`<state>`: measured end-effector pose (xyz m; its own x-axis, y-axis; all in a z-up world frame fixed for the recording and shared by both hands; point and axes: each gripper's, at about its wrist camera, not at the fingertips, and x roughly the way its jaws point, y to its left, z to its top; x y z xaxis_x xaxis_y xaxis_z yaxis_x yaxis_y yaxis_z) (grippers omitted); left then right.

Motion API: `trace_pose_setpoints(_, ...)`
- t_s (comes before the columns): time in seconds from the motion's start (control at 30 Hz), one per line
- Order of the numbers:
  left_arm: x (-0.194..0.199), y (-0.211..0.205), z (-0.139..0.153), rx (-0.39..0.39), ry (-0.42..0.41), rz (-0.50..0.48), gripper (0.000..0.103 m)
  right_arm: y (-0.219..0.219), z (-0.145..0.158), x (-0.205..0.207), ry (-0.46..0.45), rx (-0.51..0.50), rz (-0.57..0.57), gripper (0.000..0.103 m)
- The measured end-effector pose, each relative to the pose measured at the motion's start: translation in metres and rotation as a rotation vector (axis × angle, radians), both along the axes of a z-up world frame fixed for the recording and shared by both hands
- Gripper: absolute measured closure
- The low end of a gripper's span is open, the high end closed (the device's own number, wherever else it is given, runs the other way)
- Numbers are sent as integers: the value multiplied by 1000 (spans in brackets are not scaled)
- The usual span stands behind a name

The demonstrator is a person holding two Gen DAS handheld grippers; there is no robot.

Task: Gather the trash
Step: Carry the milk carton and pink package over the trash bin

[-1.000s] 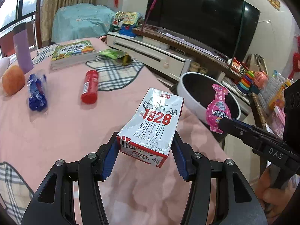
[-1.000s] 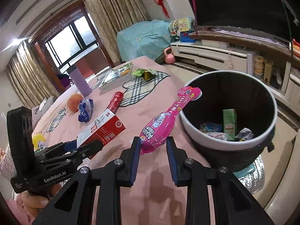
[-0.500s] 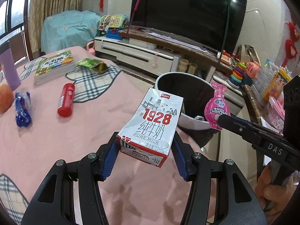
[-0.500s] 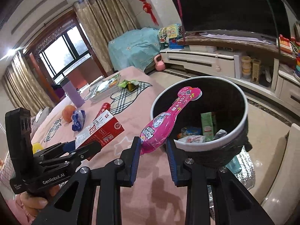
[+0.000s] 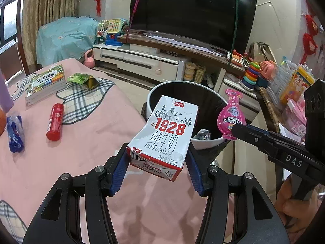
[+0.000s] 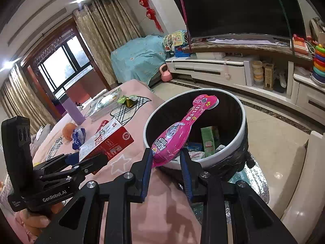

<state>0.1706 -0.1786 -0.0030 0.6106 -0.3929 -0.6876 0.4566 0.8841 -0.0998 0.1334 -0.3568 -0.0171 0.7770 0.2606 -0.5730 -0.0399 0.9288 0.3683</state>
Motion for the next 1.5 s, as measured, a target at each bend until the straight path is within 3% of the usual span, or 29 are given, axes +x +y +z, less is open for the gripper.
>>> trace_pose_setpoints(1.5, 53, -52, -9, 60, 25, -33, 52, -31, -11, 50, 71, -37, 4, 75)
